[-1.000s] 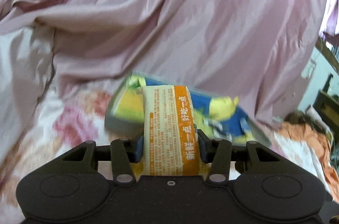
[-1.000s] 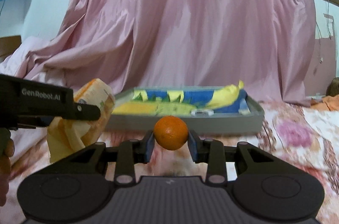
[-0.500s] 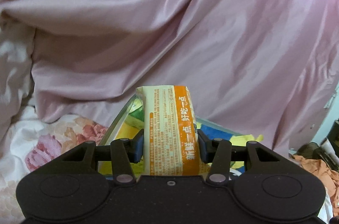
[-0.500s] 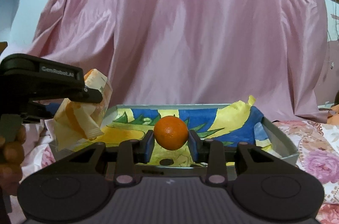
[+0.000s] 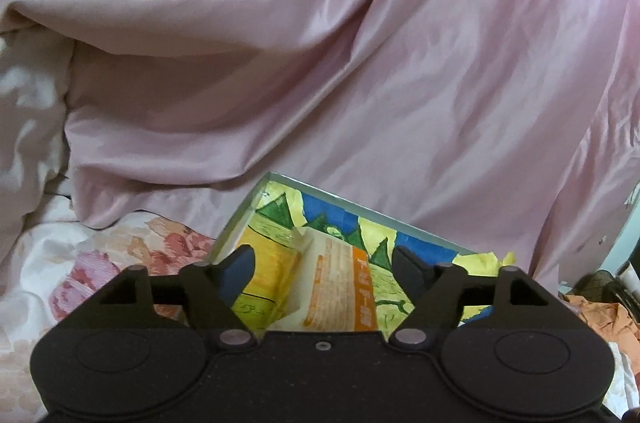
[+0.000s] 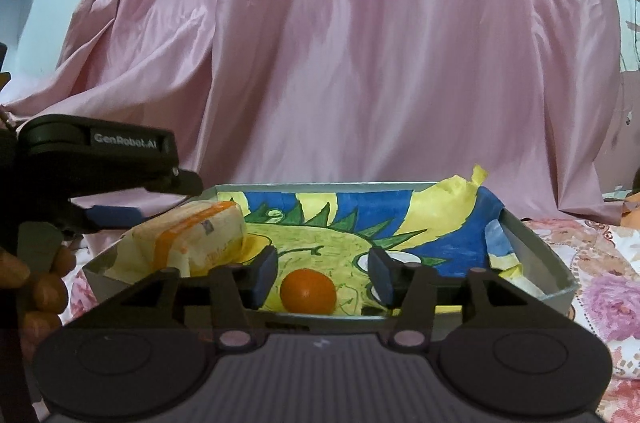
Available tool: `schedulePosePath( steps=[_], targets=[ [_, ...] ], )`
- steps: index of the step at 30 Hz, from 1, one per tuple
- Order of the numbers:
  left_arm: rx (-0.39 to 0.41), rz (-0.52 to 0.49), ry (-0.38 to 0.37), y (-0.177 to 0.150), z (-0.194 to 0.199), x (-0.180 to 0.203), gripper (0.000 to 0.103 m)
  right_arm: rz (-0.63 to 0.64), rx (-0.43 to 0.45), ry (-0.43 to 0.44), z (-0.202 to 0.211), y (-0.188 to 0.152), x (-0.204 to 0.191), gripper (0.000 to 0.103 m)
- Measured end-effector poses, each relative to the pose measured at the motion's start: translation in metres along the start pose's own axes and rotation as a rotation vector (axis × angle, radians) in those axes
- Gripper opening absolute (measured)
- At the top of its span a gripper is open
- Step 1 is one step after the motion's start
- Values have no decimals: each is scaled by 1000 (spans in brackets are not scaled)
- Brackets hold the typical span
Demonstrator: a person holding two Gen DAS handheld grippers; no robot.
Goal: Organize snacks
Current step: 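Lower the cake bar and orange into the grey tray and open both grippers, then move both grippers back toward the remaining snacks on the bedspread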
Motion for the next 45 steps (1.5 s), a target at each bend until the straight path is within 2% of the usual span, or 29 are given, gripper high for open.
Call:
schedulePosePath(
  steps=[4,6,9,10,12,24,33,38,45],
  targets=[
    [1,-23,-8,2,13,1,83,-9,15,-8,13,6,3,71],
    [13,-36,-14,3,25,3,90,-13,34,-16,22,11,6,85],
    [31,-56,-20,4,43,8,94,-32,66,-36,40,19,11,97],
    [35,-65,-23,4,51,9,94,-37,77,-44,48,22,12,99],
    [40,-84,-24,4,66,12,102,-41,103,-60,60,26,14,103],
    [70,-197,-73,-27,158,37,102,37,162,-88,150,24,15,103],
    [24,-259,-112,-64,201,42,102,106,157,-90,206,1,15,103],
    [-40,-262,-179,-86,214,34,102,121,106,-89,226,-18,16,103],
    [-134,-303,-209,-111,217,22,102,154,-9,-116,240,-44,15,103]
  ],
)
Point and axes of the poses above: each gripper's, at about its wrist camera, not at the fingertips, and z roughly against the way its jaws point, x to its right, y to its top, the point moved 2 cm from there along -z, roughly the way its jaws point, and after that the axes turned 4 degrees about -y, right-handed, at the moved point
